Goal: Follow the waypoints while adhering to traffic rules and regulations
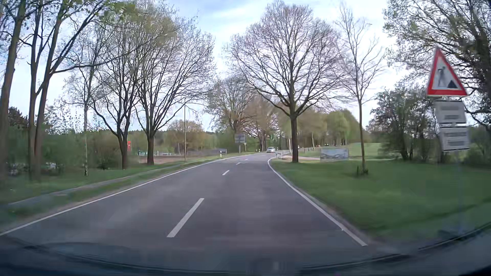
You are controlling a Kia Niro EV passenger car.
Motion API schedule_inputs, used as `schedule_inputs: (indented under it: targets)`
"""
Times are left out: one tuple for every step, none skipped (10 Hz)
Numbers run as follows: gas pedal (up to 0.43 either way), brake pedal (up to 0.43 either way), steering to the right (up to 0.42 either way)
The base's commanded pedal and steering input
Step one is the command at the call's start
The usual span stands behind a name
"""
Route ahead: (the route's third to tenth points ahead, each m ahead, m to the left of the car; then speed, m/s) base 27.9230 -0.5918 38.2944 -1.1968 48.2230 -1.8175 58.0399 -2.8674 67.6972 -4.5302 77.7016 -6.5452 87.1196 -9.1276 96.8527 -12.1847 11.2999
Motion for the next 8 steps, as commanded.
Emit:
schedule_inputs:
  targets:
    - [0.189,0.0,0.009]
    - [0.189,0.0,0.009]
    - [0.189,0.0,0.009]
    - [0.189,0.0,0.009]
    - [0.177,0.0,0.008]
    - [0.169,0.0,0.006]
    - [0.15,0.0,0.006]
    - [0.15,0.0,0.006]
